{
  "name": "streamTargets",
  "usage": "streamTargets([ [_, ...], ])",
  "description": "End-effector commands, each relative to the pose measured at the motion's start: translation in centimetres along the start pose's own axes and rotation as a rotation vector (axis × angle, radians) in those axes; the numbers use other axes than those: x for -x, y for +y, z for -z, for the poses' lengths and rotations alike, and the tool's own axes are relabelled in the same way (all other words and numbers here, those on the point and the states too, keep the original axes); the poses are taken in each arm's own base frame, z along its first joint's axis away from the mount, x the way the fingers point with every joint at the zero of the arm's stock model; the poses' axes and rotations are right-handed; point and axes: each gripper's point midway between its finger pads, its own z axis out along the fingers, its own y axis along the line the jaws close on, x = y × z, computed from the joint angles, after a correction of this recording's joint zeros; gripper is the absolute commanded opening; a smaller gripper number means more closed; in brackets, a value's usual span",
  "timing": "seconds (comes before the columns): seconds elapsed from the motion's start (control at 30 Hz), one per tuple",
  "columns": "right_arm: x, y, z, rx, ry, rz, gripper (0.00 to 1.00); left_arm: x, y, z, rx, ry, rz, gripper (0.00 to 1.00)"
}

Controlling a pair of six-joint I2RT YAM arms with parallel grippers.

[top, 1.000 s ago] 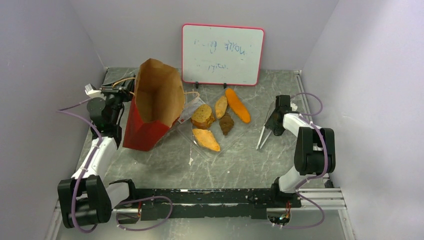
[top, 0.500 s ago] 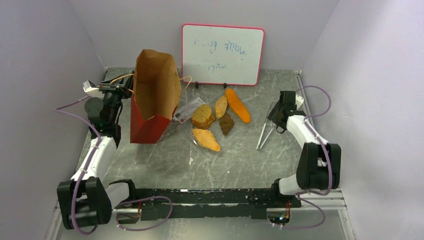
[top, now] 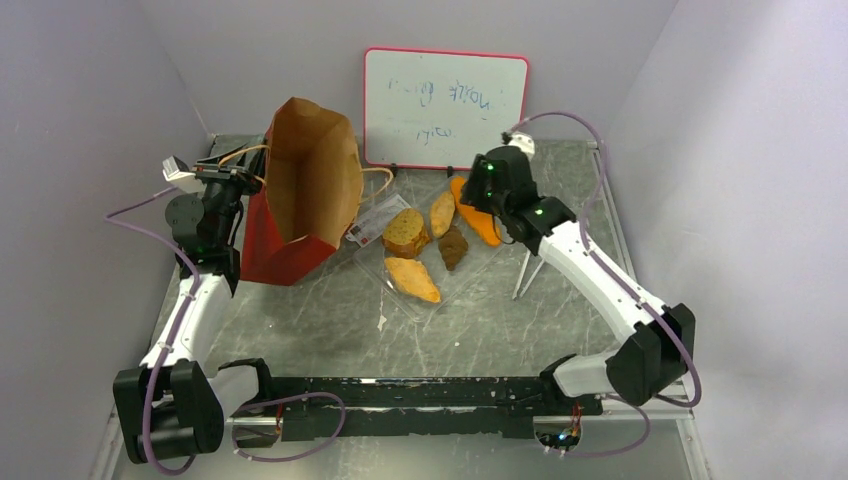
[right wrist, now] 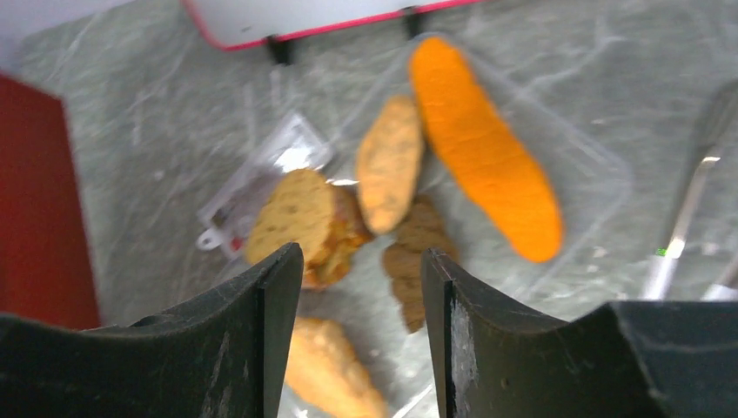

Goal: Take the fake bread out of the paper bag
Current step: Place the clamp at the center of the board, then adjust the paper bag at the center of the board.

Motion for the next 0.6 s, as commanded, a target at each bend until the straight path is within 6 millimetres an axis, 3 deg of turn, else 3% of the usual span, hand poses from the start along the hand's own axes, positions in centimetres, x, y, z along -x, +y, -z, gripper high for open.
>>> streamTargets([
  [0.0,-1.3,6.4,1.7,0.145,0.037,-0.009,0.52,-0.8,-1.6,0.5,-0.053,0.036,-0.033,0.07],
  [0.13,-2.5,12.3,3.9,0.264,0.045,-0.006,0.52,-0.8,-1.5,0.5,-0.052,0.036,-0.042,0.07],
  [0.27,-4.1,16.7,6.2,0.366,0.054,-0.068,0.52,-0.8,-1.3,0.5,-0.047,0.034,-0.05,0.07],
  [0.57,-6.1,22.2,8.9,0.483,0.08,-0.08,0.52,-0.8,-1.1,0.5,-0.047,0.034,-0.048,0.07],
])
